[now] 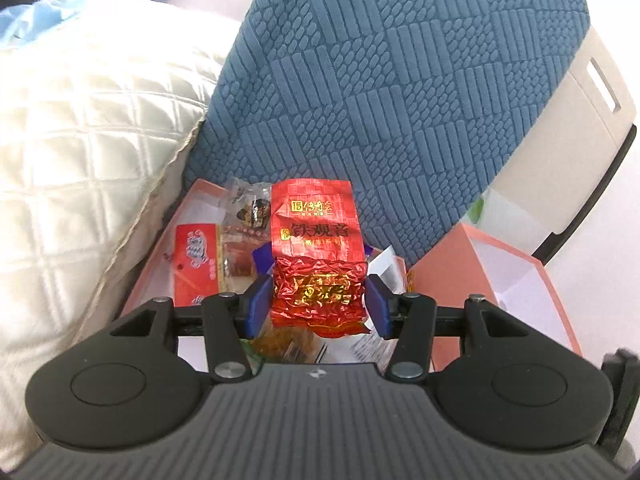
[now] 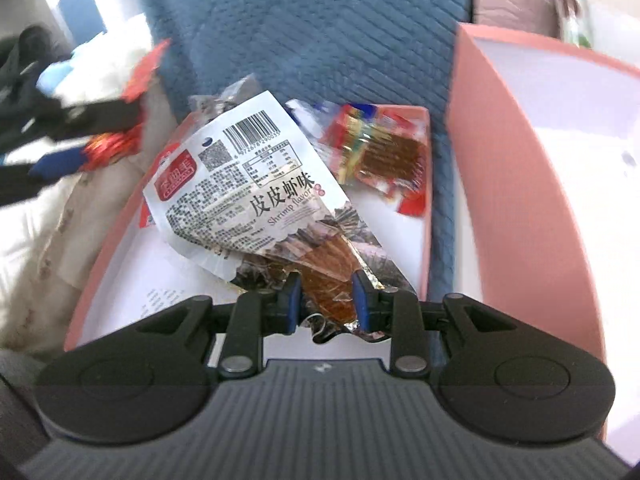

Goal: Organize snacks
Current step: 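Lift the red tea packet with left gripper while right carries shrimp packet, then open both grippers over the pink box to drop both packets, then move both open grippers back over the snack tray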

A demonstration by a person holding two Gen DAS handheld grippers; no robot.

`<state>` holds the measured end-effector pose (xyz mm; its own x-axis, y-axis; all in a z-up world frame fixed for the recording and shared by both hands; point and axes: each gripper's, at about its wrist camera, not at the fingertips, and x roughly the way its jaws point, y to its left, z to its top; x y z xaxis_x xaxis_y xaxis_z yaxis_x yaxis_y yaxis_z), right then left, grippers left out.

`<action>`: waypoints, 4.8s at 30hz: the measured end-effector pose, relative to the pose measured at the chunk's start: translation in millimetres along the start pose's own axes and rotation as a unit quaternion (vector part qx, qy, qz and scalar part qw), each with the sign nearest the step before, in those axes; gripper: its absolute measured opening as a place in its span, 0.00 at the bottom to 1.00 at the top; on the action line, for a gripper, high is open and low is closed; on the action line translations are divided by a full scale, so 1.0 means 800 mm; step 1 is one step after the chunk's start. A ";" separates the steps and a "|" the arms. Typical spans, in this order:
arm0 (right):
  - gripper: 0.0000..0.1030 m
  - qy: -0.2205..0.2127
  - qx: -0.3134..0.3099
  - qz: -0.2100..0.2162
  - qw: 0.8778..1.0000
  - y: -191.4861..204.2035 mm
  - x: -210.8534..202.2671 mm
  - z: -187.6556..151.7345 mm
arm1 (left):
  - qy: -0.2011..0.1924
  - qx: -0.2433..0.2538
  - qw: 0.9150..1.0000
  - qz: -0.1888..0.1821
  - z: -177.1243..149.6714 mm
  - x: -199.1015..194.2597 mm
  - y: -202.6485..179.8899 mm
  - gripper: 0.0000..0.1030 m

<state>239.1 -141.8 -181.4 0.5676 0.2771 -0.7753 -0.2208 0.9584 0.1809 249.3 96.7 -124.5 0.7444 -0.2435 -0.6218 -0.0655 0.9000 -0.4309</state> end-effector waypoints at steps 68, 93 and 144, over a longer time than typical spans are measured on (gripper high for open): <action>0.30 -0.086 0.081 -0.068 0.991 -0.260 -0.210 0.034 | 0.080 0.062 0.993 -0.060 -0.072 0.050 -0.341 0.55; 0.60 -0.041 0.143 -0.131 0.980 -0.345 -0.119 0.021 | 0.134 0.115 0.984 -0.029 -0.106 0.112 -0.349 0.85; 0.73 -0.209 0.041 -0.054 0.976 -0.157 -0.292 -0.015 | -0.107 0.120 0.985 -0.062 -0.066 -0.153 -0.214 0.85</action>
<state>124.4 -327.8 -30.5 0.8617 0.1613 -0.4810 -0.0876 0.9812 0.1722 134.4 -46.7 -9.0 0.8617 -0.2976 -0.4110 0.1743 0.9343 -0.3110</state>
